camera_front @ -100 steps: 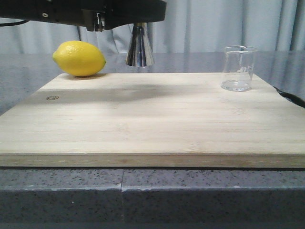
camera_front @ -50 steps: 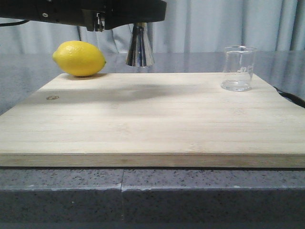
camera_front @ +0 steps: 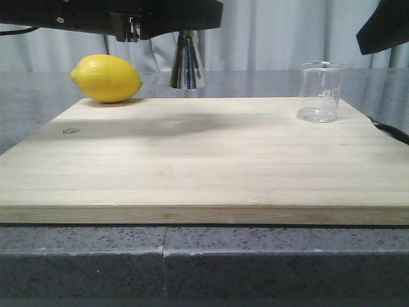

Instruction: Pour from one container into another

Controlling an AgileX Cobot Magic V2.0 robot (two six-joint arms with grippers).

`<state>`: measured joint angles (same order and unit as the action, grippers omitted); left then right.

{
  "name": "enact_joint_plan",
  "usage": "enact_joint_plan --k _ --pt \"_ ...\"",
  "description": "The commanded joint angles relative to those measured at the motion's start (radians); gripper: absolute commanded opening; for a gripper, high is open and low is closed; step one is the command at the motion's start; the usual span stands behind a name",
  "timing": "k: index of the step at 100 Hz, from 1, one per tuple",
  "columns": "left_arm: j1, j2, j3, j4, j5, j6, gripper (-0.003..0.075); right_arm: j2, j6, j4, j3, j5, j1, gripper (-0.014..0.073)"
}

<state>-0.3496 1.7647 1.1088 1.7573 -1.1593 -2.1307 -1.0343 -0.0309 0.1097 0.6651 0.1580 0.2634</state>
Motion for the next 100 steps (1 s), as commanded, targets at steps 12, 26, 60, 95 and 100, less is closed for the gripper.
enact_joint_plan --k 12,26,60,95,100 --pt "-0.008 -0.052 0.03 0.093 -0.098 0.009 0.022 0.116 -0.033 -0.031 -0.05 -0.158 0.003 0.0533" --pt "-0.008 -0.052 0.03 0.093 -0.096 0.009 0.022 0.193 -0.033 -0.029 -0.09 -0.169 0.003 0.0533" --pt "-0.008 -0.052 0.03 0.093 -0.095 0.009 0.022 0.289 -0.031 -0.031 -0.096 -0.117 0.003 0.0533" --pt "-0.008 -0.052 0.03 0.093 -0.095 0.009 0.022 0.289 -0.031 -0.031 -0.096 -0.123 0.003 0.0533" --pt "-0.008 -0.052 0.03 0.093 -0.095 0.009 0.022 0.289 -0.031 -0.031 -0.096 -0.123 0.003 0.0533"
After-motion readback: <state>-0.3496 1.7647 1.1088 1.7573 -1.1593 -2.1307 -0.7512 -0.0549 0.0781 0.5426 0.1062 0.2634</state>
